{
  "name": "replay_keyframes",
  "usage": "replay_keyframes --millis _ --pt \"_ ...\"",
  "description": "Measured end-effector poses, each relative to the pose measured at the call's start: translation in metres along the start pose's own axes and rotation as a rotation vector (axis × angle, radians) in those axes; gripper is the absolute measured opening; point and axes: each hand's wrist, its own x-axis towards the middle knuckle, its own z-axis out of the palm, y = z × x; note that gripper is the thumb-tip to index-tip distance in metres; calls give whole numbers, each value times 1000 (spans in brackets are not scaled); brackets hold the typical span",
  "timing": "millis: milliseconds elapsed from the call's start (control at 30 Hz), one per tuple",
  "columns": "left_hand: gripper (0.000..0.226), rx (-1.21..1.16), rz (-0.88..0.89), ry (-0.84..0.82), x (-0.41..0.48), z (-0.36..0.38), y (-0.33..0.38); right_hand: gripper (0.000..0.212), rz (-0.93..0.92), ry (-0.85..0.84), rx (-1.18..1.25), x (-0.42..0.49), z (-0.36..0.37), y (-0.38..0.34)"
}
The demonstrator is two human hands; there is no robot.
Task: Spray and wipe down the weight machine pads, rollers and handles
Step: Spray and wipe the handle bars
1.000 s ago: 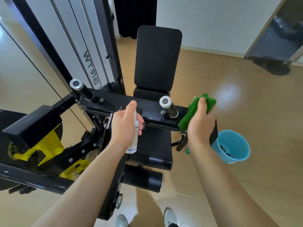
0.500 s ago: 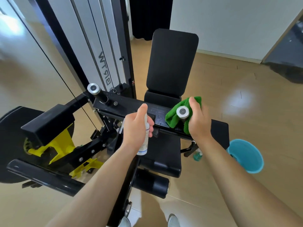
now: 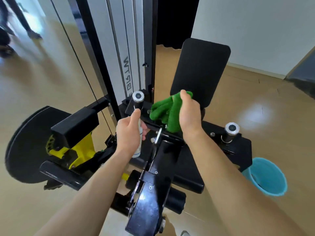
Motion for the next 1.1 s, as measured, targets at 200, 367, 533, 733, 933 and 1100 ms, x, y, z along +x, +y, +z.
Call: replay_keyframes --millis 200,367,533,733,933,1100 --pt "57 -14 89 -13 25 -45 -15 45 229 101 456 -6 32 37" --pt "60 -73 68 -135 48 -60 -15 37 181 205 499 -14 52 38" --pt "58 -67 9 -286 72 -67 -16 34 229 314 535 -22 64 44" --pt "57 -23 10 -415 89 -70 -22 41 207 374 678 -22 71 53" --pt "63 -43 -28 -359 96 -83 -32 50 20 296 756 -2 119 50" --pt "61 -63 -38 -289 101 -95 -39 35 62 288 627 32 160 59"
